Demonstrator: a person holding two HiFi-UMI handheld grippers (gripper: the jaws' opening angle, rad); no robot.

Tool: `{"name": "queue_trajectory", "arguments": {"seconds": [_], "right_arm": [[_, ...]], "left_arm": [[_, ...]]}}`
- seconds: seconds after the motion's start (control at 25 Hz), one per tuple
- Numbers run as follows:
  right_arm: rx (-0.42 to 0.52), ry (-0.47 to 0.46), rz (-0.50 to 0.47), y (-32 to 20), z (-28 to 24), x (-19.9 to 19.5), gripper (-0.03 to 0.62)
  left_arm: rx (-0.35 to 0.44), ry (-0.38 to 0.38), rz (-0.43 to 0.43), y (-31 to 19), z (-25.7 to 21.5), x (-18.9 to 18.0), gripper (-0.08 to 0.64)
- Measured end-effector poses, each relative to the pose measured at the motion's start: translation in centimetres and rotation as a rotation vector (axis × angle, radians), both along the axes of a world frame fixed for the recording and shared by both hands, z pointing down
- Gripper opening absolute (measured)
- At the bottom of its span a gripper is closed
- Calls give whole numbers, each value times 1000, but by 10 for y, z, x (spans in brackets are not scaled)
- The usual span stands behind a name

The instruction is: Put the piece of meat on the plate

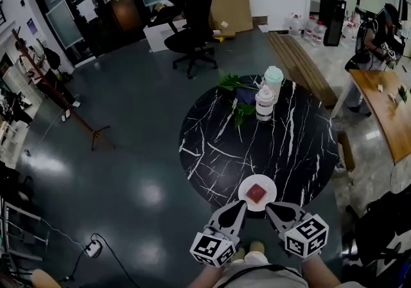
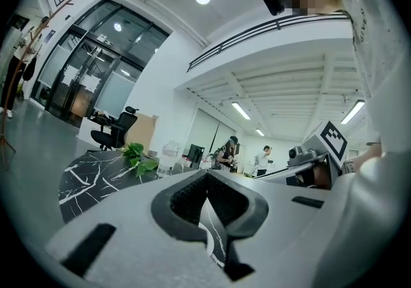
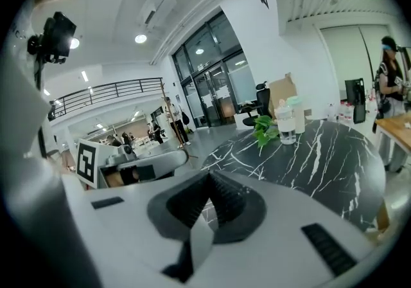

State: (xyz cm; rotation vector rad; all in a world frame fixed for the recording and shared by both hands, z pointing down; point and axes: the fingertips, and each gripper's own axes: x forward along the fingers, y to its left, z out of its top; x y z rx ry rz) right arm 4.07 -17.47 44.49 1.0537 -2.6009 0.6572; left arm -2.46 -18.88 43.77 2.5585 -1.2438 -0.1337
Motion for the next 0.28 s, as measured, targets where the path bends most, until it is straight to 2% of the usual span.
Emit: {"name": "queue_trajectory", "arguments": {"seconds": [0.28], "right_arm": [[20,8,-11,1,-9,-4,11]], "left_arm": [[11,12,-23,-7,-8,-5,7]]}}
